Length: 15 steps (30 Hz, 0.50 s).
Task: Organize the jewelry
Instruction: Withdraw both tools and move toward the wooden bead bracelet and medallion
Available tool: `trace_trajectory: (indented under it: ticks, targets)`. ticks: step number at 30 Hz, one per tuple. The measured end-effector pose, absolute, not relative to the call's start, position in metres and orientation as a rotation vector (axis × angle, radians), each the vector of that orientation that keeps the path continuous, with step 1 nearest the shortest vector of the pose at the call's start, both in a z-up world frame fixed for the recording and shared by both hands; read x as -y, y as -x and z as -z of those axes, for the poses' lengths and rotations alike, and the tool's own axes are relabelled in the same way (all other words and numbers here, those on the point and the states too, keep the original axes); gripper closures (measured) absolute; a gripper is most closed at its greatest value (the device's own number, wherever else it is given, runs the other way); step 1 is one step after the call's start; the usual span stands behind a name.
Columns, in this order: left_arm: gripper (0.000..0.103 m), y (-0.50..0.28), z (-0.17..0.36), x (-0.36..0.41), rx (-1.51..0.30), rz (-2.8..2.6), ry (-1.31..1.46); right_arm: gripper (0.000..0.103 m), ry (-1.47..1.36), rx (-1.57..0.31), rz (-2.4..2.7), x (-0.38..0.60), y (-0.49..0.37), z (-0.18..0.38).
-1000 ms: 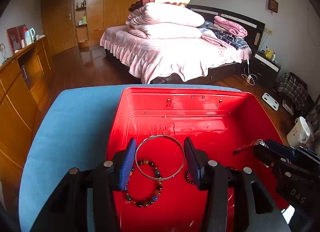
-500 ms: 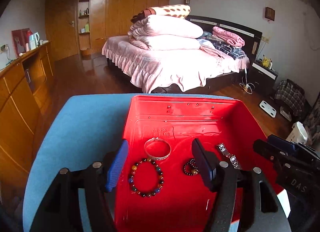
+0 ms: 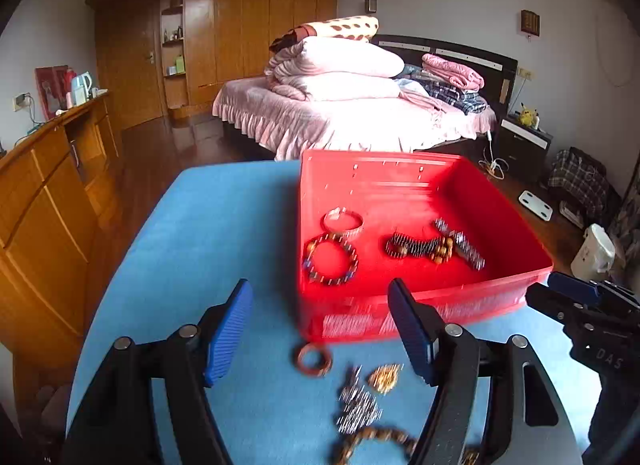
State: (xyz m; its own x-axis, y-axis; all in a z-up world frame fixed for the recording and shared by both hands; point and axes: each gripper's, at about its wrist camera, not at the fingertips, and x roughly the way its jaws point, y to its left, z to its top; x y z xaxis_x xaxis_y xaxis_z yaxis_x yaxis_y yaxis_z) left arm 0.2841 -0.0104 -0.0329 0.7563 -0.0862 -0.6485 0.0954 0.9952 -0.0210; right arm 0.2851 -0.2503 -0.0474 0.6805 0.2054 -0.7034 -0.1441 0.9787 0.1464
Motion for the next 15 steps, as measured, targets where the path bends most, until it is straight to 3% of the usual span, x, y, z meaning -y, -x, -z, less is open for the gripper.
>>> trace_trajectory:
  ticks: [15]
  targets:
    - [0.034, -0.221, 0.076, -0.005, -0.831, 0.112, -0.039, 0.055, -0.057, -0.912, -0.246, 0.247, -0.226, 0.087]
